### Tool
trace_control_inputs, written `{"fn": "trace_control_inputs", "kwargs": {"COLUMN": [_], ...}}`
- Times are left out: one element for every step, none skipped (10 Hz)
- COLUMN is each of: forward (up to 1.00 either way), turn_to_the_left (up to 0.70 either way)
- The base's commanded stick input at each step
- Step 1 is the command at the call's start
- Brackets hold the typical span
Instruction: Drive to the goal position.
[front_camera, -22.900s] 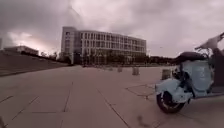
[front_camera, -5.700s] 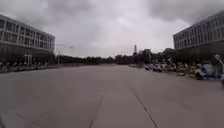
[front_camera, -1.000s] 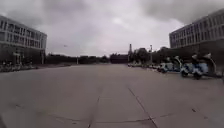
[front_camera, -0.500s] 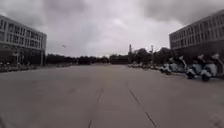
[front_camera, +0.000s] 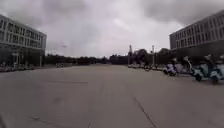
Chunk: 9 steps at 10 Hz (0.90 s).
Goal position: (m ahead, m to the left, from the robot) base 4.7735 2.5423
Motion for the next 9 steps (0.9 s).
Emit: {"fn": "trace_control_inputs", "kwargs": {"forward": [0.85, 0.85, 0.85, 0.85, 0.85, 0.85, 0.85, 0.85, 0.85], "turn_to_the_left": [-0.03, -0.03, -0.03, -0.03, -0.03, -0.03, -0.03, -0.03, -0.03]}}
